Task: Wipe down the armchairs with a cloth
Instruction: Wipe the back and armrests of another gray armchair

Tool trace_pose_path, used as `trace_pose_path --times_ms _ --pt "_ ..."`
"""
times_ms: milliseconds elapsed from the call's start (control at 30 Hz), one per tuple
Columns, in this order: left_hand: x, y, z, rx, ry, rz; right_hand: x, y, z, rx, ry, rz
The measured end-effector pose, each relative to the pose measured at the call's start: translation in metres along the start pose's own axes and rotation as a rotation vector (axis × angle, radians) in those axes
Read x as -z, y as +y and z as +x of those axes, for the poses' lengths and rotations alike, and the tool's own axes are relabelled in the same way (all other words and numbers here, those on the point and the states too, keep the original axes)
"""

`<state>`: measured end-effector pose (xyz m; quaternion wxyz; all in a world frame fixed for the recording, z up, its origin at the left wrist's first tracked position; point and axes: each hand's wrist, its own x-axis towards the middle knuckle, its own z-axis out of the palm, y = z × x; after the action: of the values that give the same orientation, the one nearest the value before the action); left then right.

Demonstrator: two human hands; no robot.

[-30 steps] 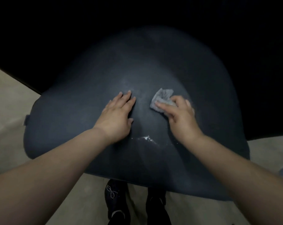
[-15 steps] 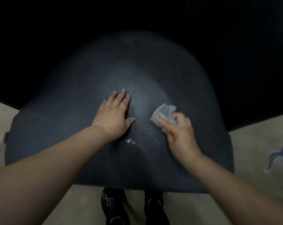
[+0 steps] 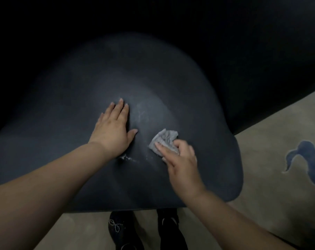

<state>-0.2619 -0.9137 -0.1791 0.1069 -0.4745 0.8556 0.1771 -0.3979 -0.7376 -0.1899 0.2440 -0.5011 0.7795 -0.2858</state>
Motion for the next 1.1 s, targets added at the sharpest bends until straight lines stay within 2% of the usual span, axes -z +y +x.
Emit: trace_pose_path --times_ms 67,200,300,367,433,500,600,700,833,933,1100 --pt "0.004 -0.004 0.001 -0.026 -0.011 -0.007 0.006 0.004 0.003 -0.026 0.042 0.013" --pt "0.012 -0.024 0.0 -0.056 -0.007 0.016 0.015 0.013 0.015 -0.201 0.284 -0.034" --pt "0.014 -0.041 -0.01 -0.025 -0.016 0.013 -0.016 -0.004 0.002 -0.256 0.347 -0.027" --pt "0.014 -0.05 -0.02 -0.023 -0.028 0.009 -0.042 -0.03 -0.008 -0.329 0.359 0.087" --pt "0.013 -0.059 -0.031 -0.023 -0.029 -0.003 -0.06 -0.057 -0.013 -0.232 0.314 0.078" --pt "0.013 -0.07 -0.04 -0.012 -0.009 -0.019 -0.058 -0.066 -0.006 -0.238 0.336 0.112" --pt "0.011 -0.091 -0.053 0.028 0.025 -0.046 -0.042 -0.048 0.007 -0.315 0.46 0.014" --pt "0.005 -0.104 -0.064 0.059 0.044 -0.068 -0.046 -0.044 0.01 -0.386 0.44 0.001" --pt "-0.004 -0.105 -0.073 0.059 0.07 -0.132 -0.09 -0.086 0.011 -0.222 0.334 -0.005" --pt "-0.005 -0.11 -0.076 0.063 0.11 -0.172 -0.121 -0.118 0.016 -0.179 0.271 0.051" --pt "0.002 -0.14 -0.08 0.231 0.169 -0.267 -0.159 -0.151 0.024 -0.035 0.121 0.011"
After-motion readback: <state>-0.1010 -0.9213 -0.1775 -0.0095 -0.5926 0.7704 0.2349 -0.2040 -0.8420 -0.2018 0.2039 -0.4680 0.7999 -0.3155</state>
